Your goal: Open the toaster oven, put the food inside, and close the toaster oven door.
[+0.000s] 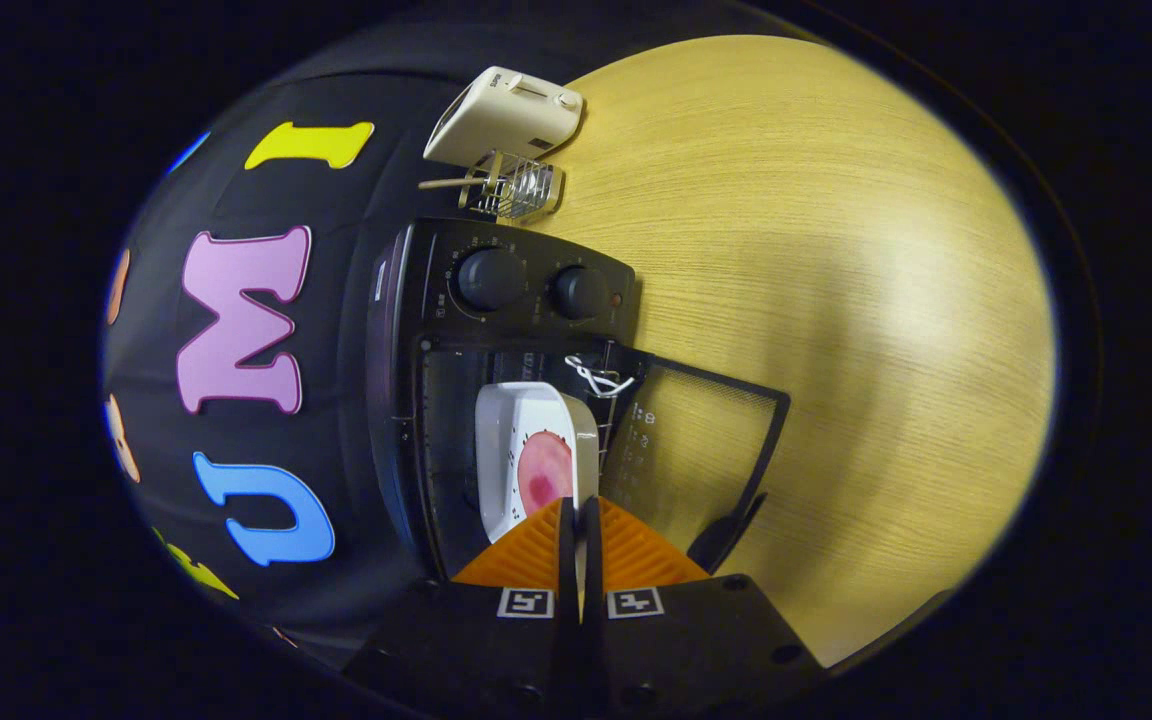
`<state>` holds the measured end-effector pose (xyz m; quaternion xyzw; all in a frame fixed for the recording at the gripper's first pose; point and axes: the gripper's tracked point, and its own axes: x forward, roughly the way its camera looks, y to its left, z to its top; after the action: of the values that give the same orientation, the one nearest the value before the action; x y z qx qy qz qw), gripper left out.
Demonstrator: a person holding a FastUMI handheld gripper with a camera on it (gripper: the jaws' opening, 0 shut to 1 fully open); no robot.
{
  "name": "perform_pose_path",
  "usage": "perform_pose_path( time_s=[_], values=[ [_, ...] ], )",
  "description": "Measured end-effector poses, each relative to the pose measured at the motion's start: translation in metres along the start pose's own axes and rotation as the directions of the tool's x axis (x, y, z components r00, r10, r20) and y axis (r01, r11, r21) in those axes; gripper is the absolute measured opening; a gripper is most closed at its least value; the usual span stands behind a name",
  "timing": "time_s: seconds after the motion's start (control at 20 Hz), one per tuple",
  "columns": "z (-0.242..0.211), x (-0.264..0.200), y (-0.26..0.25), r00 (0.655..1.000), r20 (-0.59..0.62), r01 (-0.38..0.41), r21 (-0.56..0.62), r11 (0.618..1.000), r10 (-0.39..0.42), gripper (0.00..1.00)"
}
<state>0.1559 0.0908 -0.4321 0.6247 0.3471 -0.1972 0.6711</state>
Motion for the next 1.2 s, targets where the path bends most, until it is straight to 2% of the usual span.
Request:
perform_pose_path(
  time_s=[0.2, 0.65, 0.95, 1.15, 1.2],
  values=[
    [-0.008, 0.024, 0.014, 0.998, 0.062, -0.032, 0.056, 0.998, 0.029, 0.05],
    [-0.028, 0.059, 0.019, 0.992, 0.122, -0.024, 0.082, 0.996, 0.014, 0.05],
    [-0.031, 0.069, 0.020, 0.991, 0.131, -0.033, 0.084, 0.996, 0.021, 0.05],
    [-0.038, 0.069, 0.018, 0.995, 0.093, -0.051, 0.127, 0.991, 0.039, 0.06],
    [-0.042, 0.070, 0.019, 0.996, 0.073, -0.058, 0.146, 0.988, 0.047, 0.08]
  ],
)
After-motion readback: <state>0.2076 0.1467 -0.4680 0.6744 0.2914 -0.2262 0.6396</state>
